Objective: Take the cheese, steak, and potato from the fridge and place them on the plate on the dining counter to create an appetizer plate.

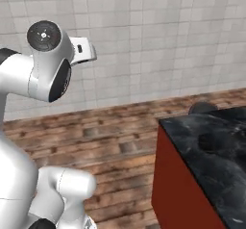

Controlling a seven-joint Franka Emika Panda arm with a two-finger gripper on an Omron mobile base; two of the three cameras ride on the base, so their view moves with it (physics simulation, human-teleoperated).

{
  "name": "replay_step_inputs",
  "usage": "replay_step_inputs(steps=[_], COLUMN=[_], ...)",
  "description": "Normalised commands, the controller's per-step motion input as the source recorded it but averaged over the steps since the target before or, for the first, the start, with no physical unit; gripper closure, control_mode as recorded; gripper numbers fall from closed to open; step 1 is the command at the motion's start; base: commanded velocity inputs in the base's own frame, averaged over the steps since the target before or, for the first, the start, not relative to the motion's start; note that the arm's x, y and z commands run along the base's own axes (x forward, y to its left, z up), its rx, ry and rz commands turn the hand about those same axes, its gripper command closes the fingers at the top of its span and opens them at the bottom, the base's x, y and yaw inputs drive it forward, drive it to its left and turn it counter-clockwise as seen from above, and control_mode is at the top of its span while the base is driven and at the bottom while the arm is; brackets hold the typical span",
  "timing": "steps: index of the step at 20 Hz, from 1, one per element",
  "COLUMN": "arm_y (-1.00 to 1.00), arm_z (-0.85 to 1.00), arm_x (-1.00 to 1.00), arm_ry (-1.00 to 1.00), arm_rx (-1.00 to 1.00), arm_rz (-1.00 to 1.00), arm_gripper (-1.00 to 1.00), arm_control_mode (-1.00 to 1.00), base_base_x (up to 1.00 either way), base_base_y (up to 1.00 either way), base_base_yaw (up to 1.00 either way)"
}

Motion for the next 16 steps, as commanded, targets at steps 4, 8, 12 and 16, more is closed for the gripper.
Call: replay_step_inputs(steps=[4,8,12,16], arm_y=[0.0,0.0,0.0,0.0], arm_z=[0.0,0.0,0.0,0.0], arm_x=[0.0,0.0,0.0,0.0], arm_ry=[0.0,0.0,0.0,0.0], arm_rx=[0.0,0.0,0.0,0.0], arm_rz=[0.0,0.0,0.0,0.0], arm_gripper=[1.0,1.0,1.0,1.0], arm_control_mode=[1.0,1.0,1.0,1.0], base_base_x=[1.0,1.0,1.0,1.0], base_base_y=[0.84,0.73,0.76,0.84], base_base_yaw=[-0.56,-0.53,-0.54,-0.59])
